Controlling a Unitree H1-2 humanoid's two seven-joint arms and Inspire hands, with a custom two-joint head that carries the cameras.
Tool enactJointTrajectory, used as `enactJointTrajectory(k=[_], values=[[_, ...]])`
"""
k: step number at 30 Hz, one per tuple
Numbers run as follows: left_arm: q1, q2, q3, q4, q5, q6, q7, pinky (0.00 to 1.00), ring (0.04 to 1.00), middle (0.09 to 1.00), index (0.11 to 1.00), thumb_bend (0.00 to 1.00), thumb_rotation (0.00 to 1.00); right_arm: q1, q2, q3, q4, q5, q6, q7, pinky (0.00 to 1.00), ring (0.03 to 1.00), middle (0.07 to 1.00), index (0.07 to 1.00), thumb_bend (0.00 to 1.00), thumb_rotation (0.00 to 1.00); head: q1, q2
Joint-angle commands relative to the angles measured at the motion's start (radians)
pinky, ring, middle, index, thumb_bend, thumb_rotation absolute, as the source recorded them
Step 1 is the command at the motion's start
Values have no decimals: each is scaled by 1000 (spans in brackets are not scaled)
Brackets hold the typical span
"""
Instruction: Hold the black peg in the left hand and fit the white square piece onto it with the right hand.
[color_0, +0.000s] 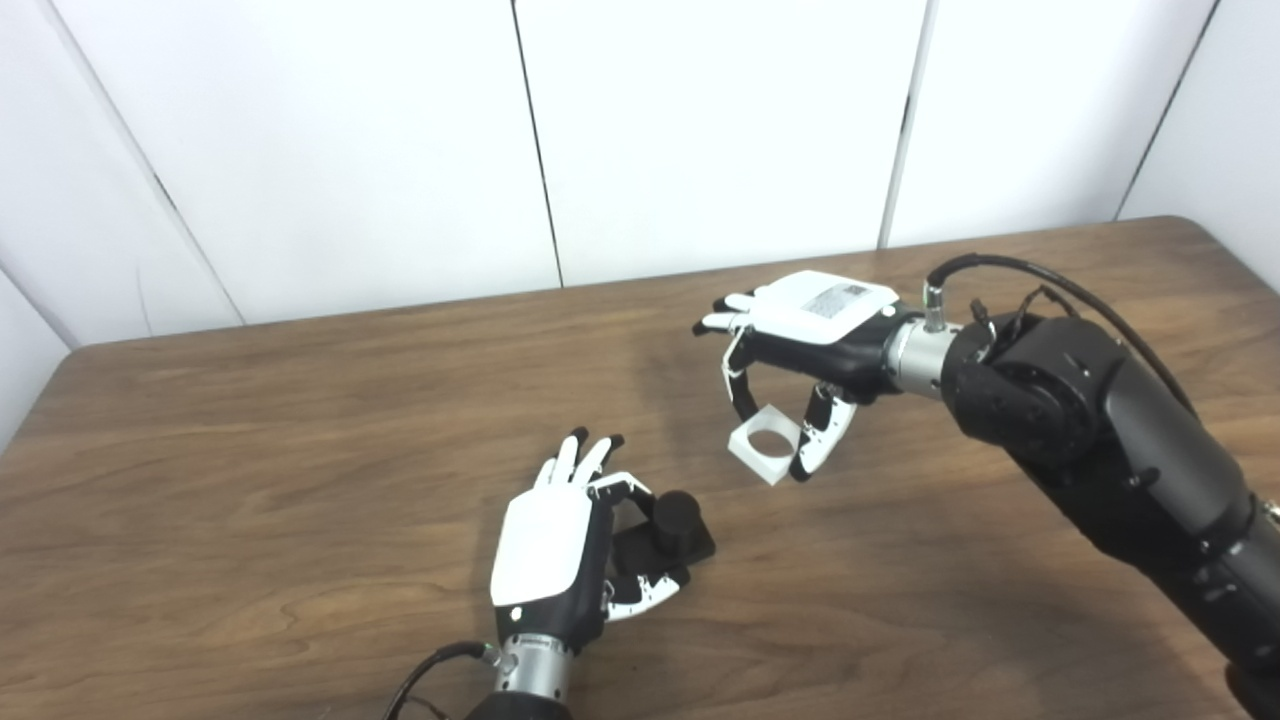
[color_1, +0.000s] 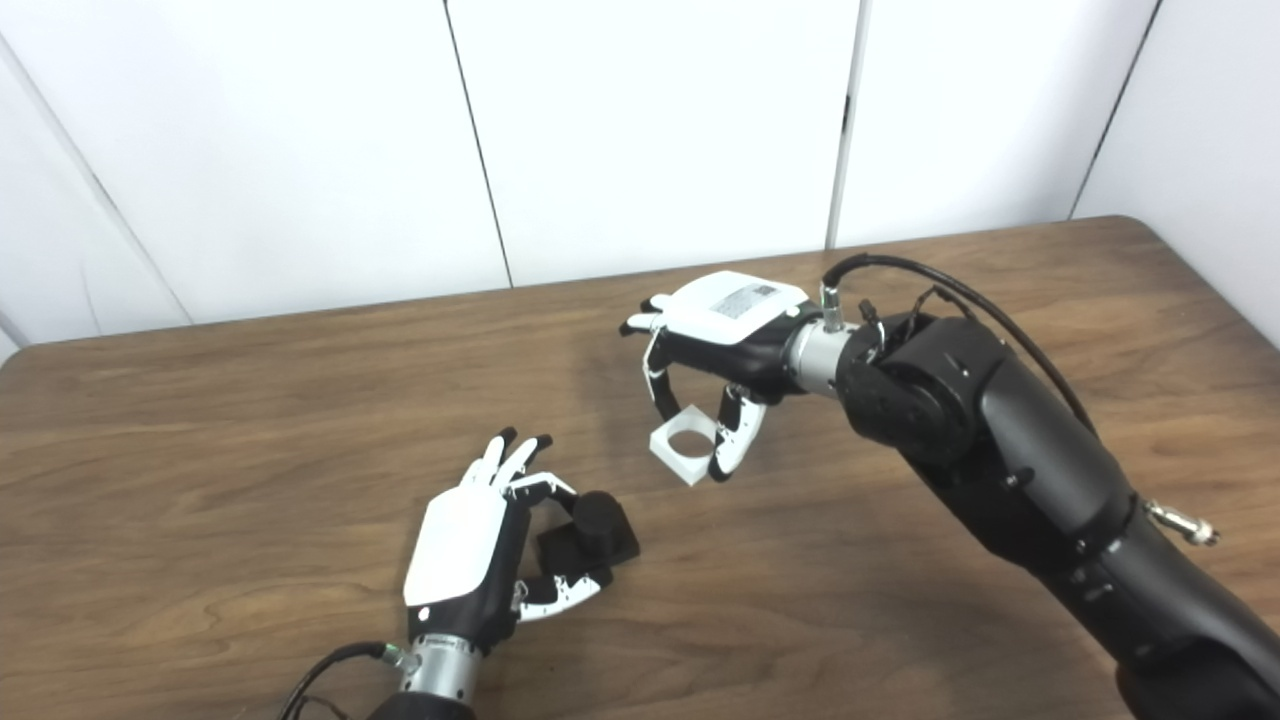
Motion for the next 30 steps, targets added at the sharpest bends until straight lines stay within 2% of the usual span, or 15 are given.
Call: enactJointTrajectory(k=[1,12,18,30], values=[[4,12,-4,53,42,45,-28,956,1000,927,495,507,67,-42,6,-28,-47,5,13,6,1000,1000,965,488,523,141,-1,1],[1,8,-6,48,43,57,-36,962,1000,928,495,507,67,-51,35,-41,-93,11,15,47,1000,1000,968,489,523,138,25,23],[1,6,-4,44,38,52,-33,959,1000,928,495,507,65,-51,54,-41,-94,11,-21,35,1000,1000,971,488,525,138,27,30],[2,1,-15,33,55,53,-36,949,1000,922,495,507,68,-63,99,-31,-84,-2,-24,36,1000,1000,969,487,525,138,29,45]])
